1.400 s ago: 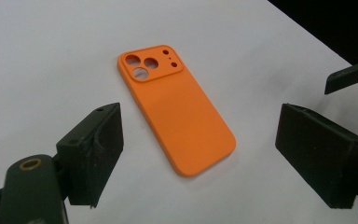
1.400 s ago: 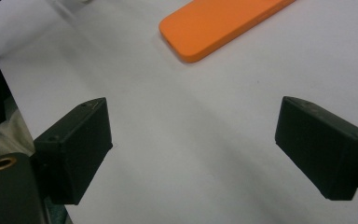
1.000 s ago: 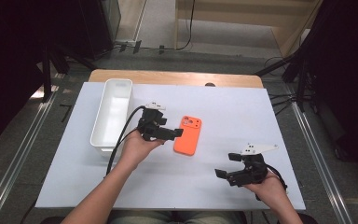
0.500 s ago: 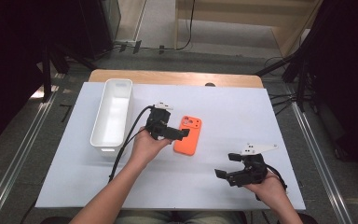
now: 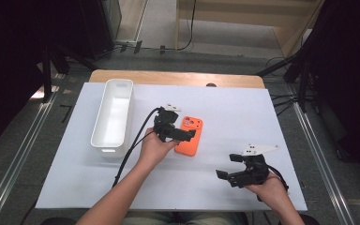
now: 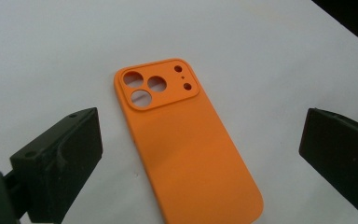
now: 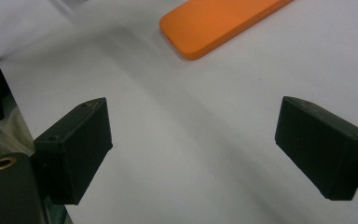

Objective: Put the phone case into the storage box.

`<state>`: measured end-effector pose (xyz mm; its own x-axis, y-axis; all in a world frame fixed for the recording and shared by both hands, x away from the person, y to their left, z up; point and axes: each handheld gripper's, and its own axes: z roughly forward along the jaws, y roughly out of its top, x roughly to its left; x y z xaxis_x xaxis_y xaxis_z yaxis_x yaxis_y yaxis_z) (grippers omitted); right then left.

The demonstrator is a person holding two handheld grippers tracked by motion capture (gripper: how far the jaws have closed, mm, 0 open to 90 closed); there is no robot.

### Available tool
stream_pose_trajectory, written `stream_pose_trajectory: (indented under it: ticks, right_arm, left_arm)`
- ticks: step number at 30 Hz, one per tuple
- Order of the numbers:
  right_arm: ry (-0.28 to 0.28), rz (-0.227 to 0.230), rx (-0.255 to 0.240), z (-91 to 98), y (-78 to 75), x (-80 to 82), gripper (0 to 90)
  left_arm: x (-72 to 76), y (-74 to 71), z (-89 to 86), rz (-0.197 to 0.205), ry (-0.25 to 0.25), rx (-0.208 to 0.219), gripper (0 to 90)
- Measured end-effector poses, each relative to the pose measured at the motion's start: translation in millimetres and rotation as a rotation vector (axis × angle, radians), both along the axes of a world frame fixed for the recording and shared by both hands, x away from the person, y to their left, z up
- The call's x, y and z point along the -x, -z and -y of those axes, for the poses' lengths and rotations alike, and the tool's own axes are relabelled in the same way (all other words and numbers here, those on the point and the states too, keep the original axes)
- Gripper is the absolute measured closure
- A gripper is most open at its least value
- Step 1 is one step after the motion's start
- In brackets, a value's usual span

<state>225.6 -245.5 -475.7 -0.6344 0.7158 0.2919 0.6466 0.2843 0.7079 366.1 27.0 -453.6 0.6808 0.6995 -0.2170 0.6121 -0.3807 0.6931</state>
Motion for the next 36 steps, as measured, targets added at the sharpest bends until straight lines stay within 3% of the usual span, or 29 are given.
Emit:
stream_pose_trajectory:
  ticks: [7,13,24,36]
  right_arm:
    - [0.001,0.001,-0.001,0.7,0.0,0.3,9.6]
    - [0.004,0.001,0.001,1.1,0.2,0.5,9.6]
    - [0.004,0.003,0.003,1.2,0.3,0.6,9.6]
    - [0.004,0.002,0.004,0.9,0.2,0.8,9.6]
  left_arm:
    - [0.4,5.2,8.5,0.002,-0.028,0.008,0.0]
    - [0.7,9.6,14.3,-0.020,-0.042,0.011,0.0]
    - [2.7,17.8,22.6,-0.012,-0.098,-0.003,0.0]
    - [7.8,29.0,29.3,-0.006,-0.137,0.008,0.2]
